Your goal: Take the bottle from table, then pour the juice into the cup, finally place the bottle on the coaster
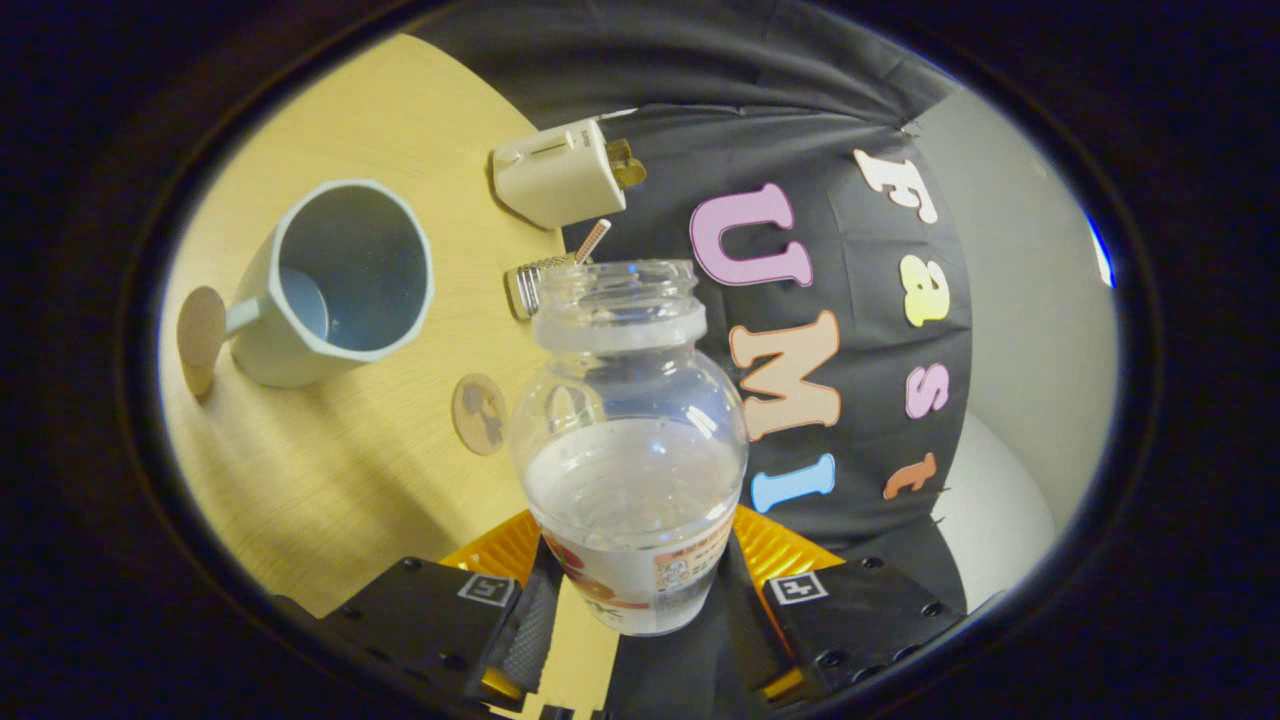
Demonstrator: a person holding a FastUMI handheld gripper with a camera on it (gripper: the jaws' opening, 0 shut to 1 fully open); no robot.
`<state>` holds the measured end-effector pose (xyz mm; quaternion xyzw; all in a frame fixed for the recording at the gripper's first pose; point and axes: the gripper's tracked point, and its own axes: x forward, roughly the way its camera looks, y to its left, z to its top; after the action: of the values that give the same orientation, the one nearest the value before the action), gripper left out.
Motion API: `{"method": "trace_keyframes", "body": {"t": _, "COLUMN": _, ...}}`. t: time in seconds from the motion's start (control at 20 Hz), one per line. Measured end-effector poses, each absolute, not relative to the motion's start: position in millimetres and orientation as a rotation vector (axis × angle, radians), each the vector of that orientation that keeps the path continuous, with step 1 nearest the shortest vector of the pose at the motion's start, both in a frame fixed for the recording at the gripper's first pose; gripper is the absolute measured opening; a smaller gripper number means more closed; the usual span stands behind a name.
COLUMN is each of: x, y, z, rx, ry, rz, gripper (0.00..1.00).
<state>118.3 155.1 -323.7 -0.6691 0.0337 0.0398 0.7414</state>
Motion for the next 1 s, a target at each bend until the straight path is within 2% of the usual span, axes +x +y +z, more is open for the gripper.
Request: {"method": "trace_keyframes", "body": {"t": 1.0, "x": 116.3, "y": 171.0, "z": -327.7, "rx": -1.693, "ry": 0.036, "rz": 0.129, "gripper": 0.76}}
